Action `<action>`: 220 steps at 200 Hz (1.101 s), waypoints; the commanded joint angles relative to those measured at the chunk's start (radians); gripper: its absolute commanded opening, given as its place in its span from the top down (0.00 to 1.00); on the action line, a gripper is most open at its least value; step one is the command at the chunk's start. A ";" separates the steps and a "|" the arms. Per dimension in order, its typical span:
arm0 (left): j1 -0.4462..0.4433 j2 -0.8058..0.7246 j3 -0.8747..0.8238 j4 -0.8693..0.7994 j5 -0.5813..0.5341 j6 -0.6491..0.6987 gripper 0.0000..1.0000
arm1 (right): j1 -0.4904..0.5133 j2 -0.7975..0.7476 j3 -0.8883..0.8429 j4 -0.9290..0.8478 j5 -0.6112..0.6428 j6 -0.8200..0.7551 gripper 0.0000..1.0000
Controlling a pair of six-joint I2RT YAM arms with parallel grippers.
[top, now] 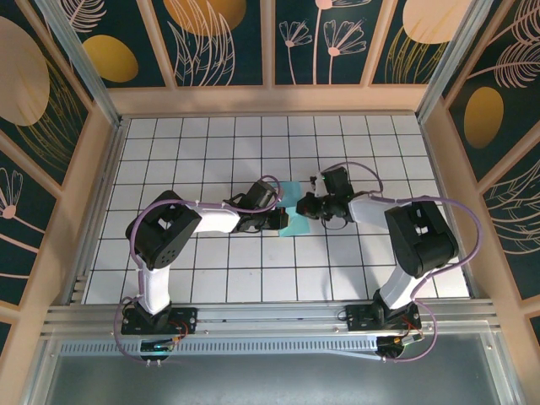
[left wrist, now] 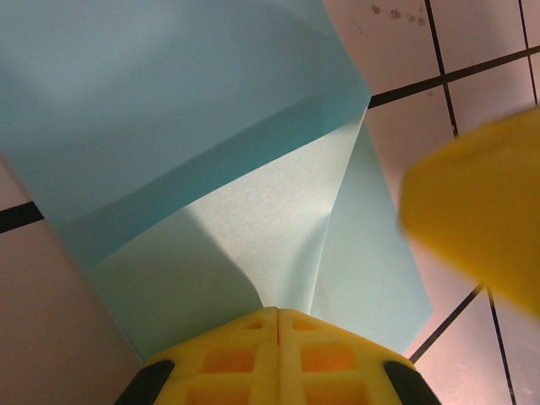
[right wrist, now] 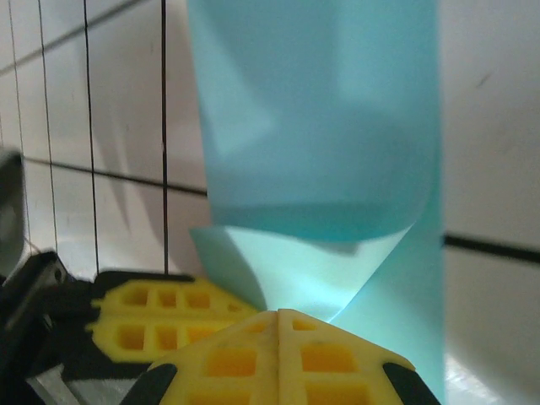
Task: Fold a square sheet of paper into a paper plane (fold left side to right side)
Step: Fold the triangle a second time at the center of the table.
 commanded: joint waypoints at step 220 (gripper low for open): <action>0.006 0.059 -0.052 -0.166 -0.094 0.004 1.00 | -0.042 0.159 0.075 0.005 0.071 -0.056 1.00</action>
